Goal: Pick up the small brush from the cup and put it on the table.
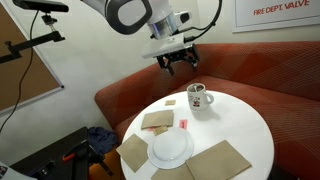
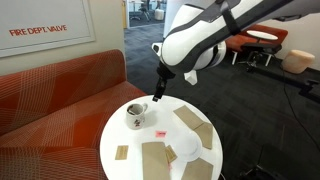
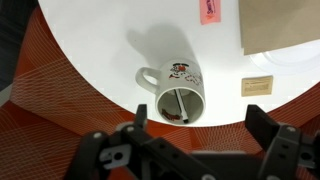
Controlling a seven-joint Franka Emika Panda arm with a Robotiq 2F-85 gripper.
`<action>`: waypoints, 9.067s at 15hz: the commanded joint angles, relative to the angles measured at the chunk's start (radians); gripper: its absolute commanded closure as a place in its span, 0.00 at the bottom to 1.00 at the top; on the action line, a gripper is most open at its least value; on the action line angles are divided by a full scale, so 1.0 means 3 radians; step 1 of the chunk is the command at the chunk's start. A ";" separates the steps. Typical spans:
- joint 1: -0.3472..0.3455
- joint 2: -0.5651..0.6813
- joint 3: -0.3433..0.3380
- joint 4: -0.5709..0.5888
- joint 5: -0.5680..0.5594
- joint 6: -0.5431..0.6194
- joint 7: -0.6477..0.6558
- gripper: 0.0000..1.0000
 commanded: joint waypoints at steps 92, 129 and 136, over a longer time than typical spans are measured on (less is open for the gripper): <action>-0.0236 -0.0052 0.0317 0.0580 -0.0481 -0.0576 0.0799 0.97; -0.0246 0.1974 -0.0299 0.2390 -0.0581 -0.1829 0.2737 0.62; -0.0150 0.1546 -0.0307 0.1984 -0.0627 -0.1493 0.2730 0.10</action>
